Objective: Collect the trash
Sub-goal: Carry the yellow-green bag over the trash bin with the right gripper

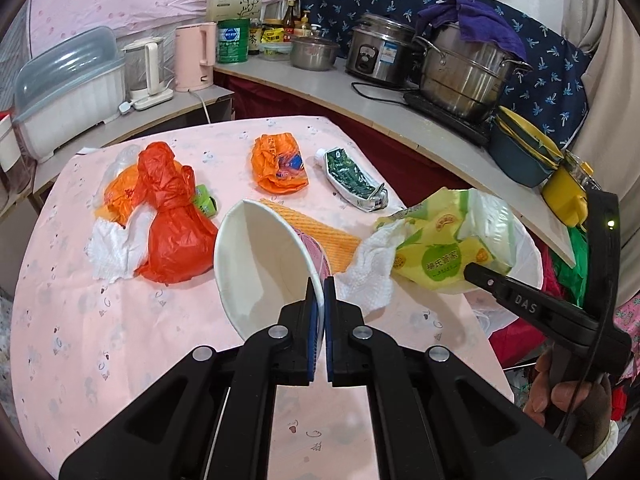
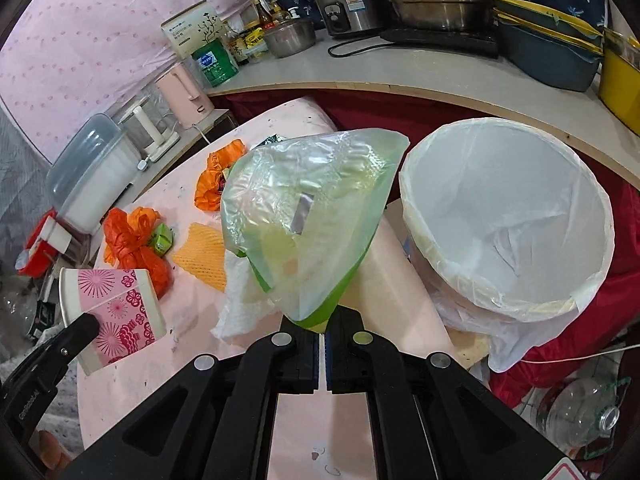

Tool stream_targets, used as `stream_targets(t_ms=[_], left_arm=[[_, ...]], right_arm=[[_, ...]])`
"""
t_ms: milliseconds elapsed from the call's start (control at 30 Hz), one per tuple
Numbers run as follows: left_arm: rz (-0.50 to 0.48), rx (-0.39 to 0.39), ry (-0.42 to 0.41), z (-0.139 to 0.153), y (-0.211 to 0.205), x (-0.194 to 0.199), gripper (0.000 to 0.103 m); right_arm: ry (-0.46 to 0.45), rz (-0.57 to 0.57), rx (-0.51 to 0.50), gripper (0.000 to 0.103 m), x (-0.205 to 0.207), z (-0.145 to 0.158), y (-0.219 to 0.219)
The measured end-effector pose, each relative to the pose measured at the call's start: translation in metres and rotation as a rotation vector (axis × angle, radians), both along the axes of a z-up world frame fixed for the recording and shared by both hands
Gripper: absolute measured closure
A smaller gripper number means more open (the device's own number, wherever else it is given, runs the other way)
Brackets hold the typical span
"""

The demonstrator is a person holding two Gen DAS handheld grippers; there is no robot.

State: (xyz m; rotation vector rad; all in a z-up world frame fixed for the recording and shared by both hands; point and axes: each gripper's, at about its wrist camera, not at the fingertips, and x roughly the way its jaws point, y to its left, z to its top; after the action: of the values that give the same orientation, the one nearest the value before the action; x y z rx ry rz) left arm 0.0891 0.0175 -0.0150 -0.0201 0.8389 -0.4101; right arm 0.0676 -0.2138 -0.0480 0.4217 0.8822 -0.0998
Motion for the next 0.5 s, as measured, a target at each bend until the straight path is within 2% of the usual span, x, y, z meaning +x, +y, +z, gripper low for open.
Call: stream_targets(t_ms=[500], left_arm=[[-0.054,-0.018,0.061,-0.02,-0.009,-0.004,0.1]], right_arm=[[-0.085,0.02,0.013,0.101,0.001,0.031,0.004]])
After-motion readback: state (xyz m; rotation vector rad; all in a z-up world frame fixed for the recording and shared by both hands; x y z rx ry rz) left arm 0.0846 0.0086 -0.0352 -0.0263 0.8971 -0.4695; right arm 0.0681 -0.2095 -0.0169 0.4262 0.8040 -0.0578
